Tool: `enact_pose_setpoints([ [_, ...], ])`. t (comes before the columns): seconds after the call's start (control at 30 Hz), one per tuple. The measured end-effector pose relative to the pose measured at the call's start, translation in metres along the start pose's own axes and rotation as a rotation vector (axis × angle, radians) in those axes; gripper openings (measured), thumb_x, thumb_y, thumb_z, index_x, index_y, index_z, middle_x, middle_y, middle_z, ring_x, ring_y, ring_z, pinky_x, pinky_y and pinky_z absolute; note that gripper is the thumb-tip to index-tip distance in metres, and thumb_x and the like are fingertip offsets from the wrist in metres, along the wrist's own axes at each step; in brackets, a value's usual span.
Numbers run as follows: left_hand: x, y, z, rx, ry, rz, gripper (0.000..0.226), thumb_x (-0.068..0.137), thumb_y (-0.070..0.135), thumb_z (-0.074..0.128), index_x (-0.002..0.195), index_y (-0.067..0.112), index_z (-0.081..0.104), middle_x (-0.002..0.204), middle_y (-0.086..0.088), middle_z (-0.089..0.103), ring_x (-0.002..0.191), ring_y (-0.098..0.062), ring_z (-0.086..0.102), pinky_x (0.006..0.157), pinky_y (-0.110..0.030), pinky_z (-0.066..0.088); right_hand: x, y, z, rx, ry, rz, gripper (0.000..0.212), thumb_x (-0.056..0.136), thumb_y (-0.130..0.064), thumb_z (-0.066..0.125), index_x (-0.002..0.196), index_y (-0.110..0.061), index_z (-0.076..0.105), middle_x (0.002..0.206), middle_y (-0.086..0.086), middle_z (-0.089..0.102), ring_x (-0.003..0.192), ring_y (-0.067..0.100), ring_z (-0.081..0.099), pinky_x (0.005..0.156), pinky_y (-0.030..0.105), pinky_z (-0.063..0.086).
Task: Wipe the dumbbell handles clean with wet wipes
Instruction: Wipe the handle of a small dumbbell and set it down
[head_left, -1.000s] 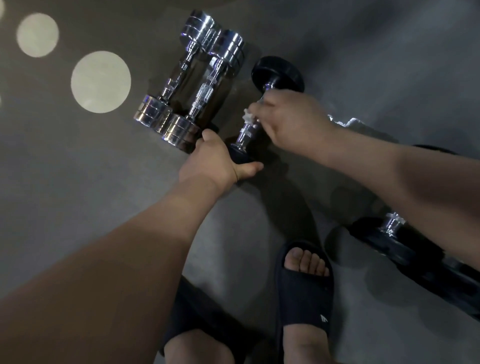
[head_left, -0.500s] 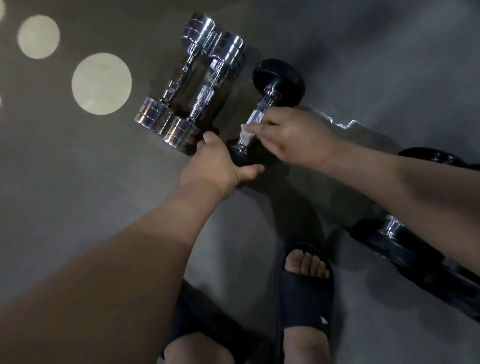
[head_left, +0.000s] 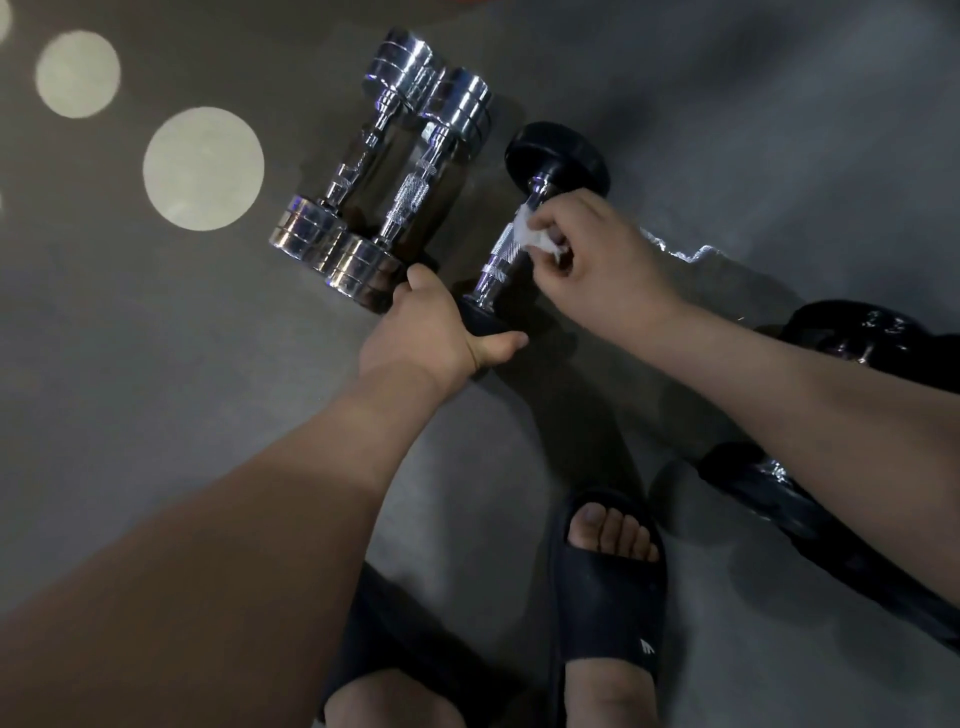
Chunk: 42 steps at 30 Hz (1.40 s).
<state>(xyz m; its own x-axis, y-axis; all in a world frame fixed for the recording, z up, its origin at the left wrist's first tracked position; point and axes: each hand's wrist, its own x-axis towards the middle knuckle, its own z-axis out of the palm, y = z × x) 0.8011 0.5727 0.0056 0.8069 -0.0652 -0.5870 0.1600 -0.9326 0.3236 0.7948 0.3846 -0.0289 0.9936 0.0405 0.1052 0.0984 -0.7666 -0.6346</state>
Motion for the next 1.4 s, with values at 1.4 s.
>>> enact_pose_setpoints([
  [1.4,-0.003,0.001,0.002,0.010,0.019,-0.002,0.100,0.061,0.069,0.083,0.126,0.008,0.036,0.133,-0.013,0.049,0.117,-0.031,0.056,0.089,-0.042,0.051,0.007,-0.001,0.010,-0.043,0.093,-0.083,0.026,0.098,-0.011,0.057,0.120,0.000,0.067,0.118,0.016,0.057,0.100,0.020,0.060,0.090,0.021,0.049],
])
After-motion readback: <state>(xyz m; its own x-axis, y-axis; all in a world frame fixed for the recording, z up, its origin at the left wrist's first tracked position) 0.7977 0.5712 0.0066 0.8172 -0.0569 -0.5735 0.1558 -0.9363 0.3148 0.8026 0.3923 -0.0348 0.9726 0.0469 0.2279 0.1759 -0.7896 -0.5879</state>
